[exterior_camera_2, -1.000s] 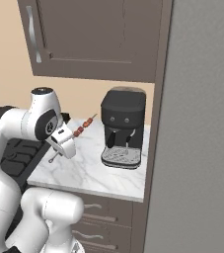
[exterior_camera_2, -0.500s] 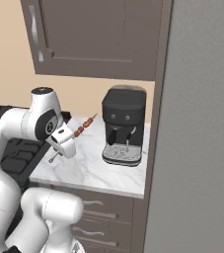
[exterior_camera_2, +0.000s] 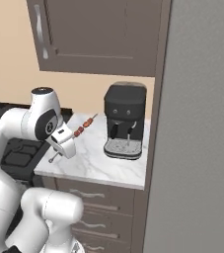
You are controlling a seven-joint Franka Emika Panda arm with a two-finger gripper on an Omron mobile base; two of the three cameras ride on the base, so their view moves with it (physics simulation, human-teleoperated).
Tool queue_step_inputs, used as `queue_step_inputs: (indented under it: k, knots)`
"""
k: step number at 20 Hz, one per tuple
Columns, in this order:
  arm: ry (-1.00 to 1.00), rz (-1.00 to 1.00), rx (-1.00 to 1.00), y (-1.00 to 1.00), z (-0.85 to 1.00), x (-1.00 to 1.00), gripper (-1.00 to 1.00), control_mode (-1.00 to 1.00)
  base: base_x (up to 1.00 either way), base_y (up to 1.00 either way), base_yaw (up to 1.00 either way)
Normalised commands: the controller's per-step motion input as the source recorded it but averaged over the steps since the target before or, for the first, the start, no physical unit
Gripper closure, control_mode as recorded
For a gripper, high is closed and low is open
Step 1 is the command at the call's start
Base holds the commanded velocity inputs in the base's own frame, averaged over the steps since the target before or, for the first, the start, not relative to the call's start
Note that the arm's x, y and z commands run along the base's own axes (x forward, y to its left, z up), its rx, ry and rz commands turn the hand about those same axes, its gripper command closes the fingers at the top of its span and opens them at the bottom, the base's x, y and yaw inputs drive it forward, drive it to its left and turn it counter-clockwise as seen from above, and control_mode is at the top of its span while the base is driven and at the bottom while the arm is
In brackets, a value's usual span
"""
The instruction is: Store the kebab skewer in the freezer for long-term storage. Close the freezer door after placing the cooked food.
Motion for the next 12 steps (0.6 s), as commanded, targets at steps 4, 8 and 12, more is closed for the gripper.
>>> queue_step_inputs:
  k: [4,8,12]
  knots:
    - [0.00,0.00,0.00,0.00,0.00,0.00,1.00,1.00,-0.62,0.00,-0.03]
    - [0.00,0.00,0.00,0.00,0.00,0.00,1.00,1.00,-0.67,0.00,-0.02]
    - [0.00,0.00,0.00,0.00,0.00,0.00,1.00,1.00,-0.64,0.00,-0.01]
